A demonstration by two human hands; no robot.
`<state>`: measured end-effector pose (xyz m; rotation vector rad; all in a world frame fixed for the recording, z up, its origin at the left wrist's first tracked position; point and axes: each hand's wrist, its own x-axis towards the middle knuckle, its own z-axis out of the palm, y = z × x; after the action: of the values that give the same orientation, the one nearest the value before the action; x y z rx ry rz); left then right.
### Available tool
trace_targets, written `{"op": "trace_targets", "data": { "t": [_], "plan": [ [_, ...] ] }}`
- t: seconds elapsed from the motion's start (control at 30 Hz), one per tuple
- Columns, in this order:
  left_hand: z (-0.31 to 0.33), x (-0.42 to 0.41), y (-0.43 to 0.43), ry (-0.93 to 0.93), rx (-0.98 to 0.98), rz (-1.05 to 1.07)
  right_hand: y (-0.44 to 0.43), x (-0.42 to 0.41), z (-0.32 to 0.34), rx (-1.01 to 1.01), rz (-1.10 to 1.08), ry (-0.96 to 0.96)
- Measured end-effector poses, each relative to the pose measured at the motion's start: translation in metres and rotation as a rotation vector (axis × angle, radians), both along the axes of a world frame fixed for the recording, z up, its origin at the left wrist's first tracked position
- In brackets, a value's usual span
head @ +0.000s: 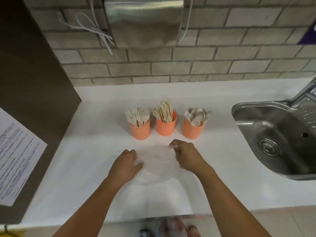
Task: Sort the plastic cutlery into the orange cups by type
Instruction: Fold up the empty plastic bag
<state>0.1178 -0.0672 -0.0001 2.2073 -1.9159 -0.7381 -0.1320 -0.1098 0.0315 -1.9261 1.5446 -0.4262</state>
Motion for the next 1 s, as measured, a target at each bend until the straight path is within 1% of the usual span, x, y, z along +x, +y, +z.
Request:
{"op": "trace_targets", "data": {
  "t": [0.07,0.13,0.2,0.27,0.33,0.37,0.4,0.43,0.5,0.57,0.6,0.63,0.67,0.7,0.73,0.77,0.8,0.83,0.87,0.93,0.97,1.0],
  "plan": [
    [0.012,-0.003,-0.002,0.005,-0.052,0.061,0.005,-0.007,0.000,-0.090,-0.092,-0.031],
    [0.025,-0.008,-0.001,-0.050,-0.100,0.124,0.011,-0.013,0.003,-0.091,-0.157,-0.049],
    [0.037,-0.013,0.004,-0.055,-0.141,0.162,0.017,-0.017,0.009,-0.061,-0.216,-0.075],
    [0.047,-0.018,0.010,0.063,-0.089,0.129,0.023,-0.022,0.019,-0.043,-0.236,-0.103],
    [0.059,-0.027,0.017,0.248,-0.016,0.109,0.032,-0.028,0.034,-0.026,-0.217,-0.134],
    [0.063,-0.033,0.022,0.283,-0.017,0.102,0.038,-0.032,0.042,-0.015,-0.202,-0.150],
    [0.065,-0.039,0.027,0.238,-0.046,0.083,0.044,-0.038,0.049,0.004,-0.187,-0.173],
    [0.068,-0.046,0.032,0.149,-0.079,0.073,0.051,-0.045,0.057,0.037,-0.167,-0.197],
    [0.072,-0.065,0.046,-0.030,-0.136,0.123,0.068,-0.062,0.068,0.113,-0.091,-0.226],
    [0.076,-0.088,0.062,-0.071,-0.184,0.202,0.087,-0.078,0.074,0.172,0.019,-0.212],
    [0.077,-0.100,0.070,-0.044,-0.174,0.220,0.097,-0.085,0.075,0.186,0.087,-0.191],
    [0.079,-0.114,0.079,0.036,-0.133,0.224,0.108,-0.092,0.074,0.192,0.152,-0.167],
    [0.080,-0.128,0.087,0.186,-0.073,0.231,0.119,-0.096,0.072,0.193,0.192,-0.151],
    [0.082,-0.140,0.097,0.393,0.004,0.256,0.129,-0.101,0.067,0.182,0.203,-0.140],
    [0.085,-0.151,0.107,0.611,0.081,0.292,0.137,-0.105,0.062,0.162,0.185,-0.138],
    [0.085,-0.158,0.115,0.782,0.130,0.332,0.144,-0.109,0.055,0.134,0.150,-0.144],
    [0.082,-0.162,0.122,0.869,0.118,0.361,0.150,-0.113,0.050,0.100,0.096,-0.159],
    [0.077,-0.162,0.128,0.870,0.058,0.391,0.154,-0.117,0.044,0.068,0.020,-0.177],
    [0.071,-0.160,0.134,0.799,-0.038,0.424,0.157,-0.122,0.038,0.050,-0.072,-0.205],
    [0.057,-0.151,0.146,0.557,-0.243,0.482,0.159,-0.133,0.030,0.063,-0.242,-0.267],
    [0.052,-0.145,0.151,0.443,-0.310,0.493,0.160,-0.140,0.027,0.089,-0.295,-0.285],
    [0.048,-0.139,0.157,0.353,-0.322,0.490,0.161,-0.146,0.024,0.115,-0.331,-0.285]
  ]
}}
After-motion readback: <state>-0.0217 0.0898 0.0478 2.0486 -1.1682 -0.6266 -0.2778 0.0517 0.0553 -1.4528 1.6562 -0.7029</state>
